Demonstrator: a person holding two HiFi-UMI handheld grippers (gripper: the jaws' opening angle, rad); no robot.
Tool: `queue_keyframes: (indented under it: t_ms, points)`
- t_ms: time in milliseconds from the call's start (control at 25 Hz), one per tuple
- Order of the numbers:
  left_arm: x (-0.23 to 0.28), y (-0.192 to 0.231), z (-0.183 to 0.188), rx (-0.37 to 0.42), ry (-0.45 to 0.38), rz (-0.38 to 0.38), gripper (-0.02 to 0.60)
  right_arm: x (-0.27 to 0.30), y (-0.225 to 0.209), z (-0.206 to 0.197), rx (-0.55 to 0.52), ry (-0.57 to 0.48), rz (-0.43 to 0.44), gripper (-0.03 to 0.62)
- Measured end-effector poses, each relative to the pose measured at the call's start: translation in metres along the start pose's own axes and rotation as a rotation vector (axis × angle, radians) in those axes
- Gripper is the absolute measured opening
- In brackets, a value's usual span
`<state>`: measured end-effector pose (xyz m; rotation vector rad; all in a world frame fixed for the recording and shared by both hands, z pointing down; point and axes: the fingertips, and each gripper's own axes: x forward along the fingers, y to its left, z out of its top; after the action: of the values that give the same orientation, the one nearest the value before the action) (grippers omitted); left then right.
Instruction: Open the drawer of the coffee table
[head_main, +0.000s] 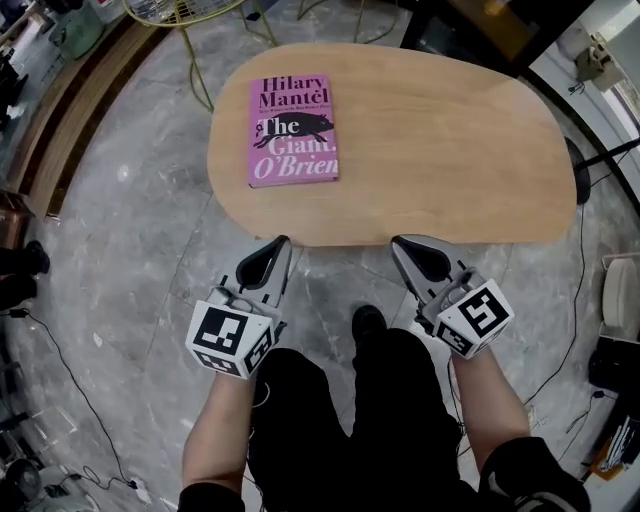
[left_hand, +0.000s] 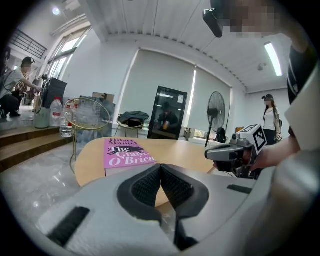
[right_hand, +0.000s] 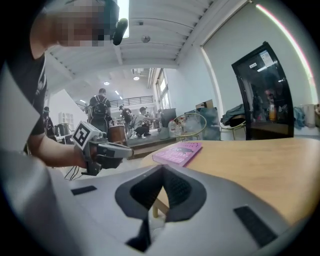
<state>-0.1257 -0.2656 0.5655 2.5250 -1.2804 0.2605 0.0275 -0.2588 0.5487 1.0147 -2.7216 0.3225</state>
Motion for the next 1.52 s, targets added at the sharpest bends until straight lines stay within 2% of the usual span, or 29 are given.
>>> queue_keyframes:
  t_ms: [200,400,600,840,1000,1320,1520]
  points:
    - [0.015,0.008,-0.028,0.038,-0.076,-0.001,0.005,0.004,-0.011,-0.040,-0.040,-0.024,-0.020,0.006]
    - [0.010,0.008,-0.054,0.054,-0.095,-0.008,0.005,-0.003,-0.015,-0.069,-0.072,-0.016,-0.049,0.006]
    - [0.001,0.012,-0.076,0.065,-0.079,-0.011,0.005,-0.010,-0.015,-0.086,-0.088,0.009,-0.084,0.006]
    - [-0.006,0.023,-0.101,0.056,-0.023,-0.003,0.006,-0.021,-0.020,-0.097,-0.102,0.047,-0.119,0.006]
    - [-0.011,0.029,-0.111,0.049,-0.003,0.009,0.008,-0.036,-0.032,-0.117,-0.091,0.071,-0.183,0.006]
    - [-0.017,0.043,-0.121,0.086,0.051,0.043,0.090,-0.056,-0.068,-0.145,-0.016,0.071,-0.283,0.009]
    - [-0.012,0.057,-0.128,0.091,0.074,0.093,0.182,-0.062,-0.085,-0.158,0.004,0.100,-0.313,0.083]
